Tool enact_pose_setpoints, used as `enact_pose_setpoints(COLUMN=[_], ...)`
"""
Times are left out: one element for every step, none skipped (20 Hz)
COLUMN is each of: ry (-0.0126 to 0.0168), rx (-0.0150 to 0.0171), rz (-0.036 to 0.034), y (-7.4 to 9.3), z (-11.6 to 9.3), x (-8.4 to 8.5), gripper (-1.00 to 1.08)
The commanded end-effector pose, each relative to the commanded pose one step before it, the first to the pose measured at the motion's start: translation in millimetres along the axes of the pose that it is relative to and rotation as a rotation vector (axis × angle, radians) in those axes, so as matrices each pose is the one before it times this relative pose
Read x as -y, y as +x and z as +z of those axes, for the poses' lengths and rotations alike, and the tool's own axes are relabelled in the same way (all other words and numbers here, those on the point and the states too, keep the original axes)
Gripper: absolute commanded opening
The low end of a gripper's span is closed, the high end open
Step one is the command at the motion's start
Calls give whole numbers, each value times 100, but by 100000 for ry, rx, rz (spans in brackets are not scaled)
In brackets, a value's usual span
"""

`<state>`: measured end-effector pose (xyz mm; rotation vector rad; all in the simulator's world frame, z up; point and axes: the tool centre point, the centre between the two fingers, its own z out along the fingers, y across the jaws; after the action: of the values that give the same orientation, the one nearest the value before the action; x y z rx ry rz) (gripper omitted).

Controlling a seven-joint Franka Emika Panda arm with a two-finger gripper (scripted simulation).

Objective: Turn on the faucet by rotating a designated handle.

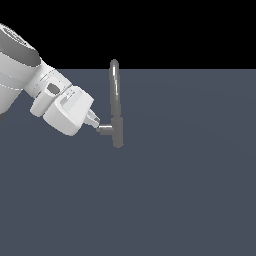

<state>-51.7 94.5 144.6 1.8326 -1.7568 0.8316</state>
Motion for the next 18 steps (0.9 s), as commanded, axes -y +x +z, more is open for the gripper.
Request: enact_pose_setpoints(ry=[-1631,-191,-203,-204,-192,-204,-194,0,3044,-280,-272,-272,-280,-272,-272,-271,-263,-271], rx=[-575,-27,-28,-27,-23,-22,-16,0,562,-46,-45,-45,-47,-47,-47,-48,-48,-51], rz=[-521,27,28,27,25,25,20,0,-182,18,17,17,17,17,17,16,15,16], y=[-851,-262,-262,-264,-266,-268,-273,0,107,-324,-324,-324,-323,-323,-323,-322,-322,-321], z=[1423,356,363,363,358,364,359,0,-1597,459,455,455,458,454,453,453,448,451], x=[-1226,-290,-289,-290,-291,-290,-291,0,932,15,14,15,16,16,16,17,17,18], gripper=[-100,-100,-100,-100,-100,-100,-100,-100,-100,-100,-100,-100,-100,-100,-100,-100,-100,-100])
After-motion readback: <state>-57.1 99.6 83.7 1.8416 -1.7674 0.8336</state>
